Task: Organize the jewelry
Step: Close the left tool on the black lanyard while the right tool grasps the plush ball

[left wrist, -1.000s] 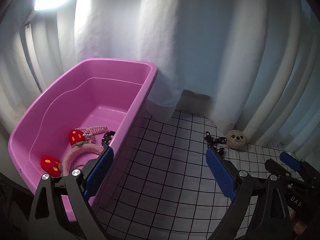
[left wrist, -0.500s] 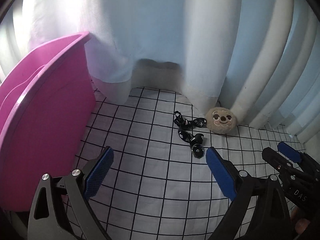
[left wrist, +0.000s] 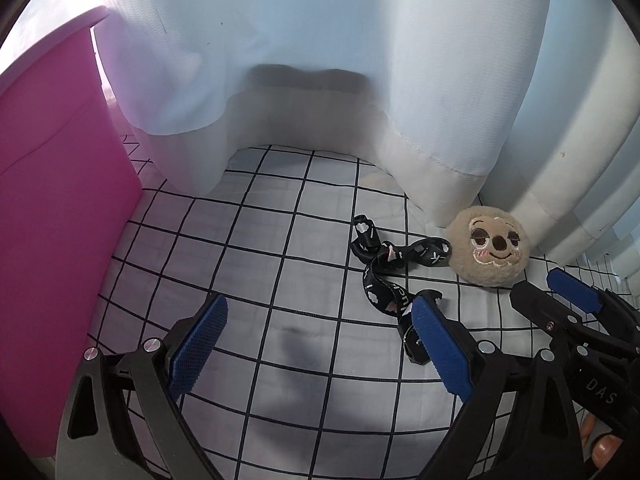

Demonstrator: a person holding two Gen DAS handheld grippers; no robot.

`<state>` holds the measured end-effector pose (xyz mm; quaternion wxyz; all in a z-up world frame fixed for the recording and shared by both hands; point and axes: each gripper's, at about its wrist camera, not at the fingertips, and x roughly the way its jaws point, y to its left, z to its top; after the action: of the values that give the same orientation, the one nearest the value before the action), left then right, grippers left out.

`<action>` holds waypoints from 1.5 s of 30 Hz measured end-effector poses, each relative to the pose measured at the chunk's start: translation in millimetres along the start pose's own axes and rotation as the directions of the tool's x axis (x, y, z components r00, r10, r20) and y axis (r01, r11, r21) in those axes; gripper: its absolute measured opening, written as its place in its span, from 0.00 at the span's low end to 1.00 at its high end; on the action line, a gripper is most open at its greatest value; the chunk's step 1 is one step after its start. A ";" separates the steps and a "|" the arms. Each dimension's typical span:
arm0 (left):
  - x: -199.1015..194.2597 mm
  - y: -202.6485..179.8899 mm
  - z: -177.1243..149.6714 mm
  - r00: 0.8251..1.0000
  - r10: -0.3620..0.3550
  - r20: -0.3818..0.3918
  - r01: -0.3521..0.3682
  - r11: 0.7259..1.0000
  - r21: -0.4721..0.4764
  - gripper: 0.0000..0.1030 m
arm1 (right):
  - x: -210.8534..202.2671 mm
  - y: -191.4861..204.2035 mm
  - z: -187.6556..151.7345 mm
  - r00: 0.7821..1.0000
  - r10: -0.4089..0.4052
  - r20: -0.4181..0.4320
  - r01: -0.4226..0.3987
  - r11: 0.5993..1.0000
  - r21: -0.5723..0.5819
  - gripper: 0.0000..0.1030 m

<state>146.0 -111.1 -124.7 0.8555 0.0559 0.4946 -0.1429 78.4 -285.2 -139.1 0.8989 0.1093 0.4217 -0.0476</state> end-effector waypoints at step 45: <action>32.8 -17.1 -13.1 0.995 -0.092 0.026 0.090 0.994 0.059 0.03 | 28.9 -14.1 9.8 0.996 0.083 0.031 -0.085 0.995 0.058 0.43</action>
<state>145.4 -130.6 -158.9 0.8531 0.0560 0.4799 -0.1969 101.7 -301.0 -157.4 0.9023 0.1531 0.4024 -0.0238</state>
